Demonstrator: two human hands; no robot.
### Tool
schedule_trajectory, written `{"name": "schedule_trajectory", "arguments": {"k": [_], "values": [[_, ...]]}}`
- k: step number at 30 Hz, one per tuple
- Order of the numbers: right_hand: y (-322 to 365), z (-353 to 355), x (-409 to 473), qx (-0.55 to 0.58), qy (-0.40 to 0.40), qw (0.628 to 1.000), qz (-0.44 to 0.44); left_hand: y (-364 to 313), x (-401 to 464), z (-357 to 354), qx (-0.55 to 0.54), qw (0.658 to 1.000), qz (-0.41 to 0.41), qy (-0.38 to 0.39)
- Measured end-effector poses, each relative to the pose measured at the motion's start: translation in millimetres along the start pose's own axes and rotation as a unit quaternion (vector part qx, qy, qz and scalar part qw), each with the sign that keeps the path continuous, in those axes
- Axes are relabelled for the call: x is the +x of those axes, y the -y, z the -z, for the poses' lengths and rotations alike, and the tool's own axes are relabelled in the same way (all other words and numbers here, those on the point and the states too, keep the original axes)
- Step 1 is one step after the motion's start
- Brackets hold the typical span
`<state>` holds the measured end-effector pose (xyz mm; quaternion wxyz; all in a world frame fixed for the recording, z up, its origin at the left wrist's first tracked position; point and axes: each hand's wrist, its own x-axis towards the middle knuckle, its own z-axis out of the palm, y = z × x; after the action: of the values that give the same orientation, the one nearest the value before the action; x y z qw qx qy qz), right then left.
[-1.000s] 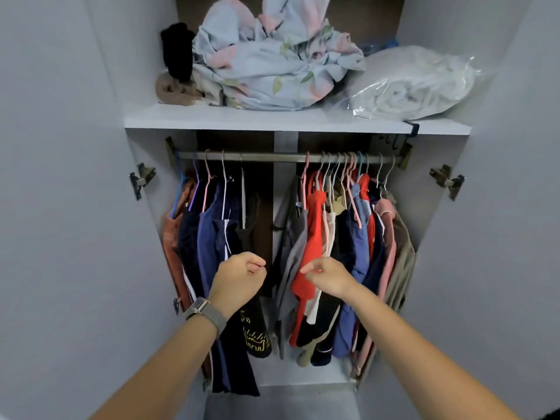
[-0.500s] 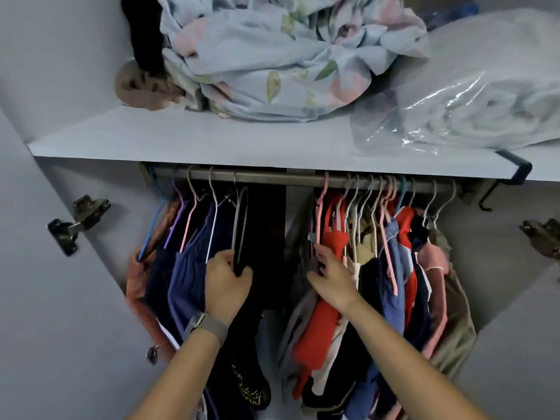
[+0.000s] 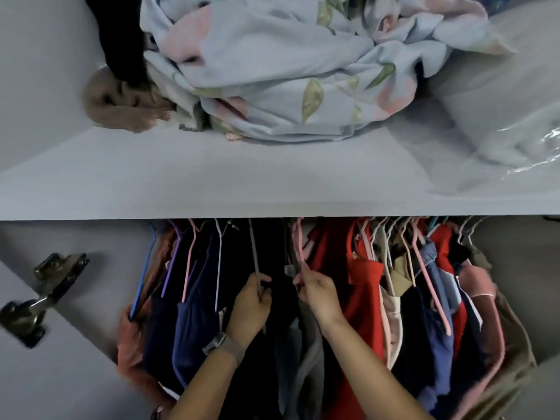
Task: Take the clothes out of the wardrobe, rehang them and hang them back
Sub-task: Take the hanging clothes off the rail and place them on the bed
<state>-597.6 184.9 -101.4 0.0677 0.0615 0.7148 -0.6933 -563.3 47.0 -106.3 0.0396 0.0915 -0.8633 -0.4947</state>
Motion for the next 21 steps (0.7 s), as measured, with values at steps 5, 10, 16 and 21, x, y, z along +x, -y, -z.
{"name": "schedule_trajectory", "arguments": {"k": [5,10,16,21], "values": [[23,-18,23,-0.013,0.044,0.999,-0.021,4,8,-14,0.065,0.994,-0.083,0.040],[37,-27,34,0.083,0.082,0.992,-0.053,2,13,-20,0.084,0.982,-0.145,0.083],[43,-29,24,0.063,0.021,0.998,-0.019,5,-3,-2,-0.117,0.982,-0.060,0.137],[54,0,-20,0.049,0.024,0.998,0.025,-7,-2,2,-0.316,0.944,0.051,0.076]]}}
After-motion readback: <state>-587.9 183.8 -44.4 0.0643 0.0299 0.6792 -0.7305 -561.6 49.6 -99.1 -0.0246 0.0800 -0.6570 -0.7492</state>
